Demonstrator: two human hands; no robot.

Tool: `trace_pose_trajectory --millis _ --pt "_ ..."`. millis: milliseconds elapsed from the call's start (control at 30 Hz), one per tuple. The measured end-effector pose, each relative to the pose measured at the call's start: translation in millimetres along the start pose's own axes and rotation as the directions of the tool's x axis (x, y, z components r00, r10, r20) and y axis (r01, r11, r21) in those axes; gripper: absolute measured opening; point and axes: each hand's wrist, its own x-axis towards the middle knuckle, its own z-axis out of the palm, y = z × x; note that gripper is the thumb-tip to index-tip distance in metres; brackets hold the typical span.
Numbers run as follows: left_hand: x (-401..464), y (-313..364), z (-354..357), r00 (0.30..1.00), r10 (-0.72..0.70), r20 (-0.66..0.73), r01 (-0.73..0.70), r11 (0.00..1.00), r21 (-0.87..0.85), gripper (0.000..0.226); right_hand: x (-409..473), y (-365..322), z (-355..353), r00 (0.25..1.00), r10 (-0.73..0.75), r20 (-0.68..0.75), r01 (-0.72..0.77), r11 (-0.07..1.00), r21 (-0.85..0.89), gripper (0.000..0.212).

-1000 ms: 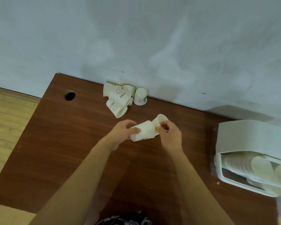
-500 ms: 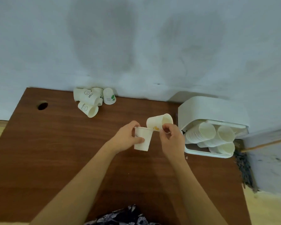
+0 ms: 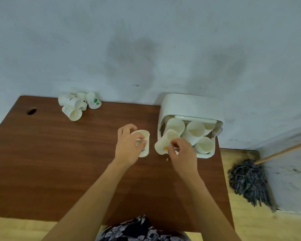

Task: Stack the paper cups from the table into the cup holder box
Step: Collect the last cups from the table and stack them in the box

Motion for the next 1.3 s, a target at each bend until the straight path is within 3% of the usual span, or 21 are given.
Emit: trace_pose_trajectory --millis 167,400,633,800,967,1133,1300 --pt "-18.1 50.0 39.0 0.989 0.072 0.131 -0.061 0.994 -0.086 0.013 -7.6 46.5 -54.0 0.999 0.032 0.003 -0.032 0.999 -0.008 0.007" --pt "-23.6 109.2 67.5 0.979 0.146 0.140 -0.122 0.978 -0.168 0.008 6.7 102.0 -102.3 0.988 0.072 -0.137 -0.083 0.993 -0.080 0.010" --pt "-11.2 142.2 82.8 0.965 0.205 0.167 -0.179 0.971 -0.157 0.007 30.4 130.5 -97.8 0.997 0.078 -0.020 -0.080 0.974 -0.211 0.018" --pt "-5.3 154.9 95.3 0.962 0.225 0.157 -0.204 0.969 -0.140 0.007 40.3 144.8 -88.4 0.982 0.121 0.145 -0.082 0.965 -0.248 0.031" --pt "-1.0 170.9 120.4 0.956 0.277 0.100 -0.273 0.961 -0.052 0.014 41.3 159.9 -94.9 0.987 0.153 0.050 -0.147 0.982 -0.116 0.026" --pt "9.6 193.3 152.5 0.931 0.361 0.053 -0.363 0.931 0.042 0.015 40.0 175.5 -107.6 0.980 0.198 0.011 -0.195 0.971 -0.139 0.023" --pt "25.0 189.9 182.8 0.939 0.317 0.134 -0.331 0.939 0.091 0.016 36.7 182.2 -113.0 0.973 0.229 0.024 -0.223 0.963 -0.149 0.024"
